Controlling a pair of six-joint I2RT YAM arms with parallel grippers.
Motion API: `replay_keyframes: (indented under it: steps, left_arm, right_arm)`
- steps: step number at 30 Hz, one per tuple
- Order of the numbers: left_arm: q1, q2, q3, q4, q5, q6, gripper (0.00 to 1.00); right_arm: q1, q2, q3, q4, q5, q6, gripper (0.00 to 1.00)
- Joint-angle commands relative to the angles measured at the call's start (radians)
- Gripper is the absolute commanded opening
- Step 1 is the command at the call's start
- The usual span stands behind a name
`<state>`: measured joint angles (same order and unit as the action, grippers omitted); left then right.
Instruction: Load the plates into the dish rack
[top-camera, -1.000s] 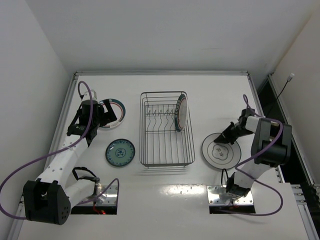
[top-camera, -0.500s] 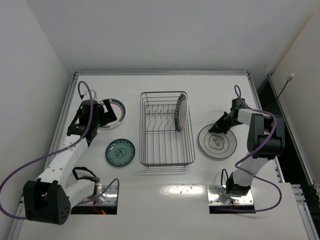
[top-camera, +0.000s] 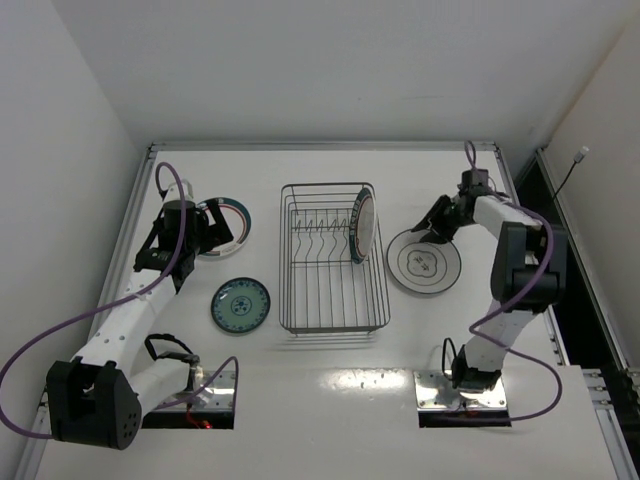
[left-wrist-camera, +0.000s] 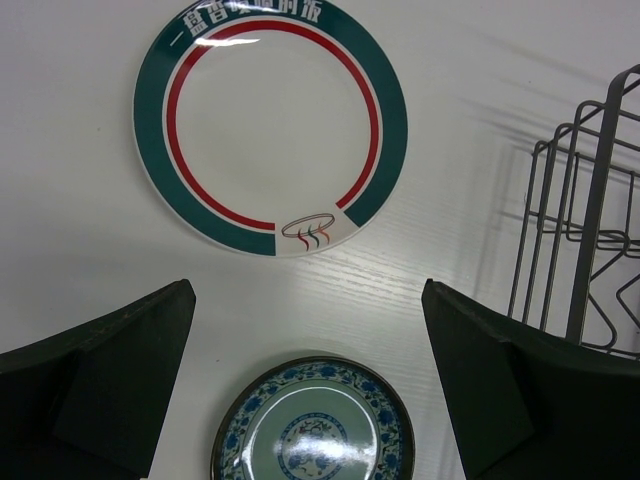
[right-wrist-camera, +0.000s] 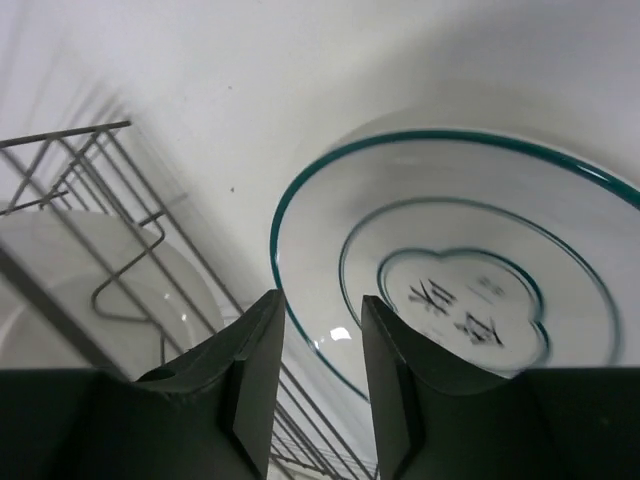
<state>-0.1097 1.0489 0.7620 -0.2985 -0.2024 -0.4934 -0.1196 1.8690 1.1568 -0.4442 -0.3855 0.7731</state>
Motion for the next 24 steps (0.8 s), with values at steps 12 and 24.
replay_keyframes:
  steps: [12,24]
  left_arm:
    - [-0.005,-0.033,0.039,0.021,0.0,0.012,0.96]
    - [-0.005,-0.043,0.039,0.021,0.0,0.012,0.96]
  right_arm:
    - [-0.265,-0.34,-0.224,-0.172,0.197,-0.113,0.43]
    - [-0.324,-0.199,-0.295,-0.105,0.033,-0.176,0.53]
